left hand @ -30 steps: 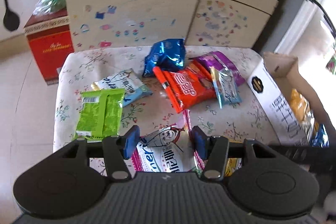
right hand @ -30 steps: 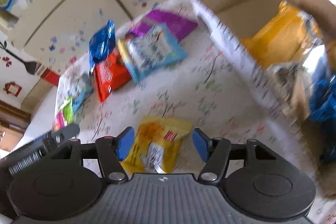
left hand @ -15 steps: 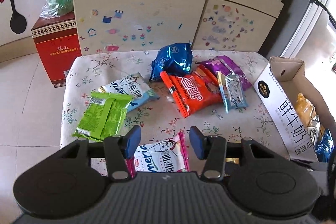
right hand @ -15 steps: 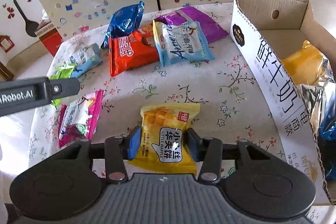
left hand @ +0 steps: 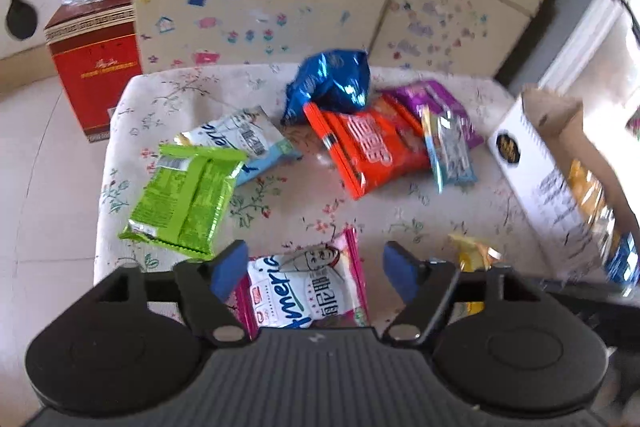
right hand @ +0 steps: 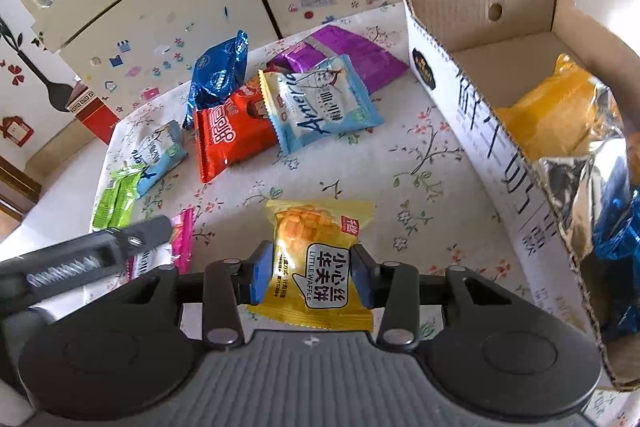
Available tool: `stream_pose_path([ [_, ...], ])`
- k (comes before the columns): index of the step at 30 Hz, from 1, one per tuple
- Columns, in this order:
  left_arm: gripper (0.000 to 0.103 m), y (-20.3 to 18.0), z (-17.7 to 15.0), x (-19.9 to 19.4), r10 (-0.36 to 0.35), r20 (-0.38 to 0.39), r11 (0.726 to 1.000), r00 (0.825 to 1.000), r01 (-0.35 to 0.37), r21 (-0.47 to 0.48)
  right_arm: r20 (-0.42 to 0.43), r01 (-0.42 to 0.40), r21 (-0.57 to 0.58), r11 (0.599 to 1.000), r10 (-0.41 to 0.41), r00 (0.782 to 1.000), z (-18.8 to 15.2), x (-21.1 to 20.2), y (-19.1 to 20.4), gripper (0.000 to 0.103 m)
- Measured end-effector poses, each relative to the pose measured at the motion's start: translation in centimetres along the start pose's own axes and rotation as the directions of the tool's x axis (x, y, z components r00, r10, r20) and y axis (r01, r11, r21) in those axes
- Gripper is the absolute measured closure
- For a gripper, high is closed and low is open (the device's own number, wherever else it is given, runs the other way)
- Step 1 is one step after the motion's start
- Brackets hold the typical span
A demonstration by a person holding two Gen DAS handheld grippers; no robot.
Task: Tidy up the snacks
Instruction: 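Hold the waffle packet in the right gripper while the left gripper lowers onto the pink Amero bag, then close the left gripper on the pink Amero bag and lift it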
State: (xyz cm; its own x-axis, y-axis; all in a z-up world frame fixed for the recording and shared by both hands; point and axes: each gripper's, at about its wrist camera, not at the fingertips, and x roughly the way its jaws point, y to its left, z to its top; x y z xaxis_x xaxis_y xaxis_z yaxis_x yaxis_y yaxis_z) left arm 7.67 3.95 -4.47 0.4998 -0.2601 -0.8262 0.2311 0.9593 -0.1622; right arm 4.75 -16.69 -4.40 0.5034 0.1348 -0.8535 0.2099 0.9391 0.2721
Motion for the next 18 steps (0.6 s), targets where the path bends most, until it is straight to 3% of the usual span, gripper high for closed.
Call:
stream_pose_path([
  [4,0.024,-0.7,-0.8,1.7,0.036,-0.045,0.999,0.998,-0.035,0.03,0.001,-0.006,-0.004,1.0,0.006,1.0,0.0,-0.1,0.1,0.055],
  [6,0.032,-1.2,-1.2,2.1,0.08,-0.043,0.995,0.996,-0.078,0.065,-0.003,-0.01,-0.002,1.0,0.01,1.0,0.0,-0.1,0.0,0.055],
  [7,0.043,-1.6,-1.3,2.1,0.105,-0.027,0.99,0.994,-0.102,0.099,-0.003,-0.012,0.001,1.0,0.012,1.0,0.1,-0.1,-0.1,0.055],
  [8,0.046,-1.9,-1.3,2.0,0.113,-0.016,0.986,0.993,-0.11,0.124,-0.003,-0.015,0.002,1.0,0.015,1.0,0.1,-0.2,-0.2,0.055],
  [11,0.056,-1.7,-0.9,1.4,0.073,0.001,0.994,0.997,-0.073,0.086,0.004,-0.028,0.008,1.0,0.028,1.0,0.3,-0.4,-0.3,0.055],
  [18,0.066,-1.9,-0.2,0.2,0.04,0.041,0.997,0.998,-0.042,0.061,0.037,-0.041,0.015,0.999,0.041,0.998,0.9,-1.1,-0.6,0.055],
])
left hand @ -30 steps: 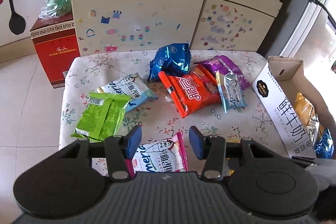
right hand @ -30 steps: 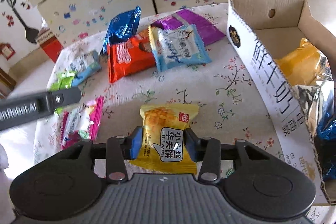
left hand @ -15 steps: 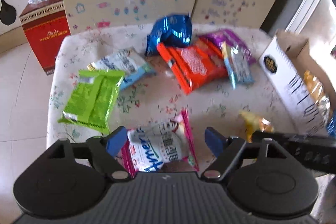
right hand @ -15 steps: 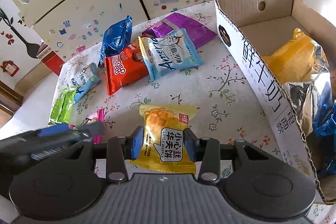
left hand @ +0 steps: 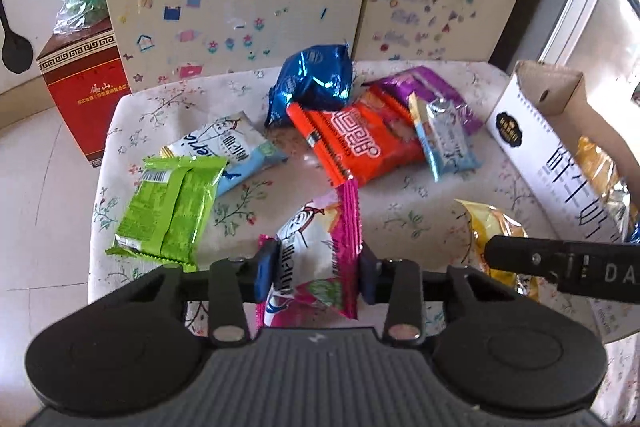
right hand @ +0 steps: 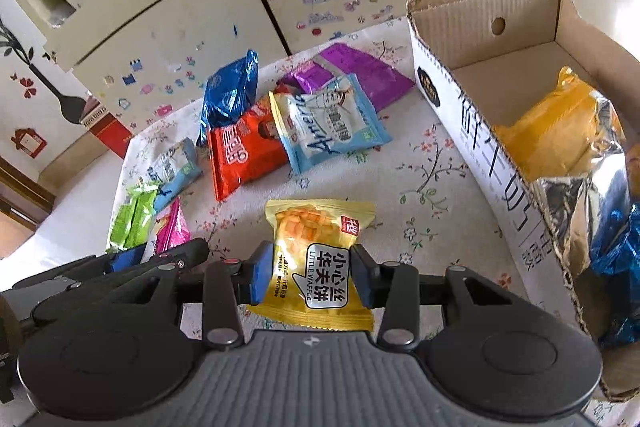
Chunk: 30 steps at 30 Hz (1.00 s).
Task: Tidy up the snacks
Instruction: 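Close the left gripper on the pink Amero bag and lift it, then carry the pink bag with the left gripper while the right gripper carries the waffle packet over the box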
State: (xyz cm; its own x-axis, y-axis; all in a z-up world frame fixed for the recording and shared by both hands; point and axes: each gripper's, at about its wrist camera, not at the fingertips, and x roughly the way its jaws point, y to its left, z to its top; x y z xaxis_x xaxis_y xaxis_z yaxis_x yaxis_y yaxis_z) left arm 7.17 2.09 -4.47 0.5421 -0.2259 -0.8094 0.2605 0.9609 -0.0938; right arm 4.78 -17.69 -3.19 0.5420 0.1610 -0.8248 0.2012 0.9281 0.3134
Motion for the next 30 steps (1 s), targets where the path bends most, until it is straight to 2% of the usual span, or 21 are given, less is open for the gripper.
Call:
stream_pose_path([
  [9,0.073,0.0,0.3,-0.4,-0.022,0.024,0.999,0.999,0.023,-0.027,0.01,-0.02,0.029,0.999,0.02,1.0,0.3,-0.4,-0.4,0.055],
  [17,0.079,0.4,0.1,0.0,0.007,0.03,1.0,1.0,-0.006,-0.025,0.009,-0.032,0.025,0.999,0.032,0.999,0.2,-0.5,-0.2,0.055],
  [20,0.082,0.3,0.3,-0.5,-0.008,0.059,1.0,0.998,0.01,-0.025,0.015,-0.038,0.026,0.999,0.037,0.999,0.3,-0.6,-0.3,0.055],
  [30,0.083,-2.1,1.7,-2.5,-0.082,0.129,0.997,0.988,0.083,-0.002,0.069,-0.086,0.05,0.995,0.083,0.994,1.4,-2.7,-1.1,0.055],
])
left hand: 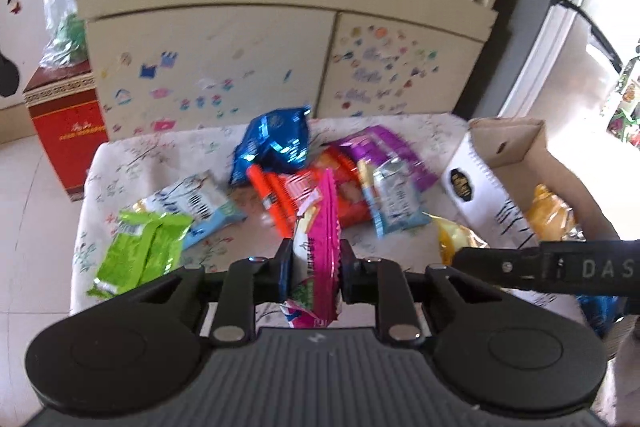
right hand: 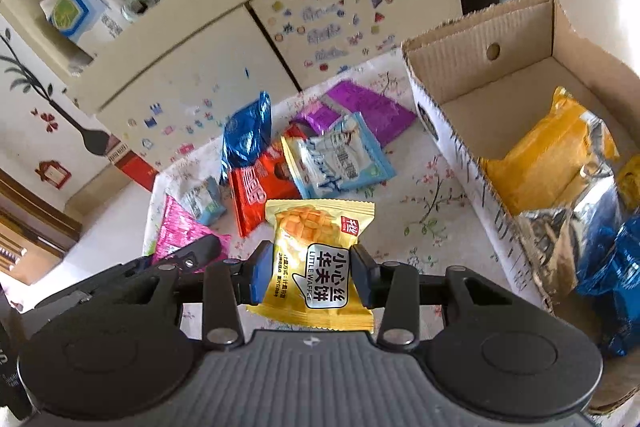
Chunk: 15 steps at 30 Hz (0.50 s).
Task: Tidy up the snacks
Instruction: 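Carry the pink bag with the left gripper while the right gripper carries the waffle packet over the box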
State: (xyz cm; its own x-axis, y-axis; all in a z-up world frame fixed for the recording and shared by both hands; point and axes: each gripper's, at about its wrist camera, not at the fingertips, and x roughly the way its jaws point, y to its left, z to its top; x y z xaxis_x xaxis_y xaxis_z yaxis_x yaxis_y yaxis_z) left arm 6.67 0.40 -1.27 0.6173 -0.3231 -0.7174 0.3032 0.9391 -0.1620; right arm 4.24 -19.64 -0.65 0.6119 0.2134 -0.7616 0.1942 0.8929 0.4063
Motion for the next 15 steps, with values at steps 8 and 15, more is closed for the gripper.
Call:
stream_pose_path([
  [8,0.083,-2.8,1.2,-0.7,-0.046,0.058,0.998,0.997,0.044,0.033,0.073,-0.003,-0.006,1.0,0.003,0.997,1.1,-2.3,-0.8,0.055],
  [15,0.083,-5.5,2.2,-1.0,-0.117,0.083,0.993,0.99,0.114,0.044,0.142,0.016,0.001,1.0,-0.015,0.99,2.0,-4.3,-2.2,0.055],
])
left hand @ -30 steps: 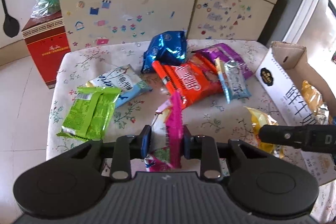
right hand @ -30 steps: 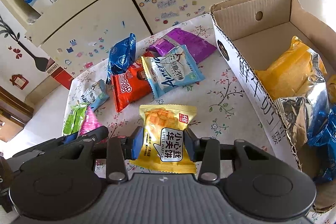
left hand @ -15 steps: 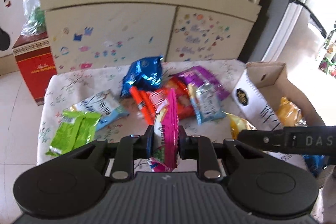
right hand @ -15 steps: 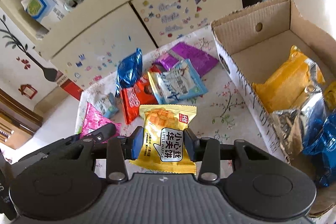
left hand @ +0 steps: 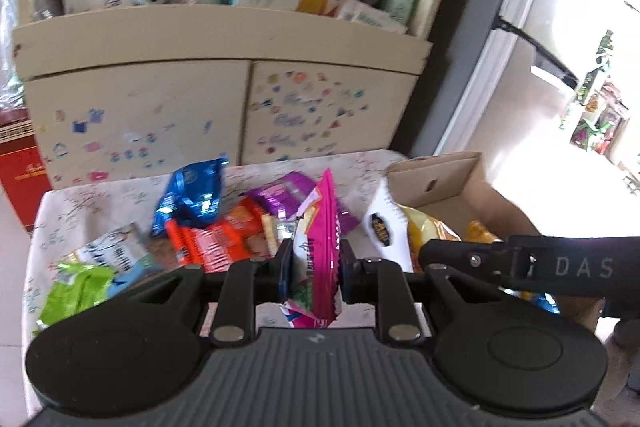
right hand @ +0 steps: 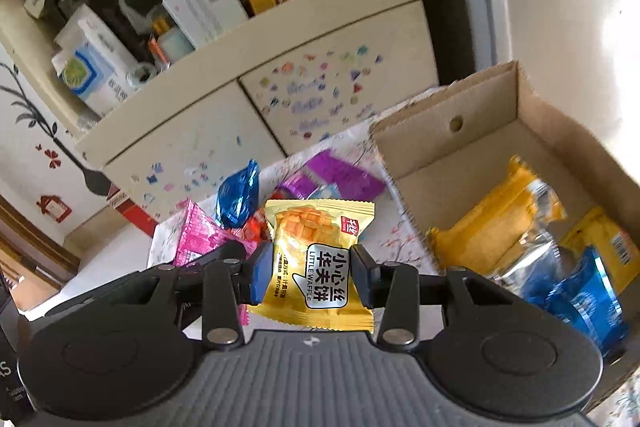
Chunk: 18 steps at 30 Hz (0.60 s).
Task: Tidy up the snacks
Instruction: 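Carry the pink bag with the left gripper while the right gripper carries the waffle packet over the box, then open both grippers over the box to drop the pink bag and waffle packet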
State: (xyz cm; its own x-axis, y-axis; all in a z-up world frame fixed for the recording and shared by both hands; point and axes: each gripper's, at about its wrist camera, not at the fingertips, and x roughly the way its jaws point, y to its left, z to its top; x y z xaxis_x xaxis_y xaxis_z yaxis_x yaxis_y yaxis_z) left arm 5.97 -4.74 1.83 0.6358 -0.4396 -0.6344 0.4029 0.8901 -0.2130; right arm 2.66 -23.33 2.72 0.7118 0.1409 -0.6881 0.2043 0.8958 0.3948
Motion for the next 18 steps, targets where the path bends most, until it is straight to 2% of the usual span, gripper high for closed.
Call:
stream_pose_path([
  [9,0.083,-3.2,0.5,0.3,-0.098,0.02,0.994,0.995,0.098,0.043,0.092,0.02,0.087,0.996,-0.028,0.995,1.4,-3.1,-3.6,0.055],
  [18,0.083,-6.6,0.5,1.1,-0.207,0.028,0.976,0.978,0.204,0.077,0.167,0.055,0.178,0.982,-0.085,0.982,2.2,-5.9,-7.2,0.055],
])
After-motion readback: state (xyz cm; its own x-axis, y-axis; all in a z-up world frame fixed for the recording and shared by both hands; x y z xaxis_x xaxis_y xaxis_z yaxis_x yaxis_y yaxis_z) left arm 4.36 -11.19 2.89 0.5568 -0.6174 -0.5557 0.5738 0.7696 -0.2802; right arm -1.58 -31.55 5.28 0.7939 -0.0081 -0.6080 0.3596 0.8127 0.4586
